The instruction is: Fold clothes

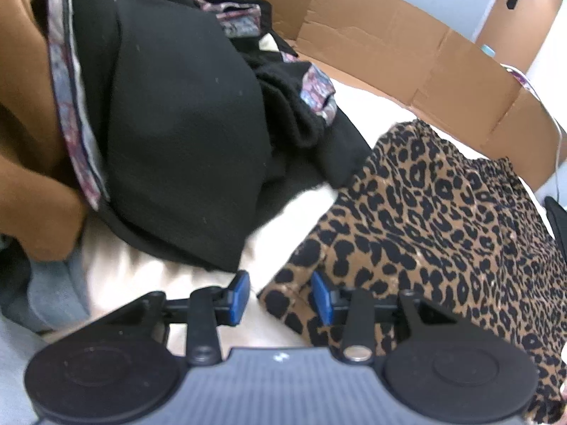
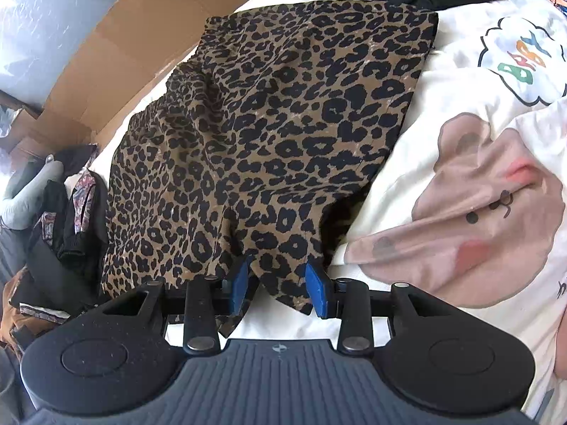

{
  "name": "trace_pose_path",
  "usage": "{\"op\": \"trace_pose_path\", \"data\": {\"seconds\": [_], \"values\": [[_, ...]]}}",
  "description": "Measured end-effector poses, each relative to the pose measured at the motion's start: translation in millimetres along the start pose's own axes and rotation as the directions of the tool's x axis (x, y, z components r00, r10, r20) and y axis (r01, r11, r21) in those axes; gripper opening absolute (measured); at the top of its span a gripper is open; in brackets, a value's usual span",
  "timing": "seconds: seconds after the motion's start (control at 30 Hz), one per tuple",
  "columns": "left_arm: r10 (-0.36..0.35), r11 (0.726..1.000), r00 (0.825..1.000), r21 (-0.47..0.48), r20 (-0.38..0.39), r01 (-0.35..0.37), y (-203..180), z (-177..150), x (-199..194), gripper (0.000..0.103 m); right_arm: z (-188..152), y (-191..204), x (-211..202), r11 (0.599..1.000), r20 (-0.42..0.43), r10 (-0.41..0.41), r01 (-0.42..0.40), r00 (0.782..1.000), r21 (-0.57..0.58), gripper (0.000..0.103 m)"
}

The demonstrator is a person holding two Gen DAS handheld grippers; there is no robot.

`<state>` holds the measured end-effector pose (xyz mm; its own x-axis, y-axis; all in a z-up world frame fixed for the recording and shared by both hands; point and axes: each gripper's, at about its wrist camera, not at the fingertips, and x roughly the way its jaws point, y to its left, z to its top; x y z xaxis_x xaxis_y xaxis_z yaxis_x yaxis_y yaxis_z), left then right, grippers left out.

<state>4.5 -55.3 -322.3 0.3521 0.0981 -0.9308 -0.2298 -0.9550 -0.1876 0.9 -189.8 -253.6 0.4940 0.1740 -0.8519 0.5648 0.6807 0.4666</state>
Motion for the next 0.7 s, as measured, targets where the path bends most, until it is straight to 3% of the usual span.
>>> {"op": "trace_pose_path", "data": {"seconds": [0.13,0.23,0.37,0.53,0.6,0.7], "values": [[0.015,0.999,0.999,0.041,0.039,-0.017,-3.7,-7.2,13.2,0.041,-8.7,0.6,5.3,1.000,-0.016,0.000,0.000,1.000,0.000,0.043],[0.018,0.985,0.996,0.172,0.087,-0.033,-13.9,-11.9,14.9,0.043,-12.7,2.7,7.5,1.000,-0.022,-0.001,0.001,1.000,-0.003,0.043],[0.003,0.975,0.994,0.222,0.112,-0.028,-13.6,-16.2,14.1,0.043,-14.2,4.5,9.1,1.000,-0.026,-0.002,0.001,1.000,-0.010,0.043],[-0.023,0.972,0.995,0.236,0.101,-0.002,-4.7,-17.2,3.1,0.035,-13.7,8.3,7.9,1.000,-0.022,0.007,-0.007,1.000,-0.018,0.043],[-0.045,0.979,0.995,0.202,0.085,0.027,2.2,-14.9,-3.7,0.027,-13.4,11.1,7.4,0.999,-0.021,0.015,-0.015,1.000,-0.030,0.043],[-0.106,0.973,0.990,0.214,0.089,0.085,12.5,-12.3,-13.7,0.024,-13.1,16.2,7.6,0.998,-0.021,0.031,-0.032,0.999,-0.045,0.043]]}}
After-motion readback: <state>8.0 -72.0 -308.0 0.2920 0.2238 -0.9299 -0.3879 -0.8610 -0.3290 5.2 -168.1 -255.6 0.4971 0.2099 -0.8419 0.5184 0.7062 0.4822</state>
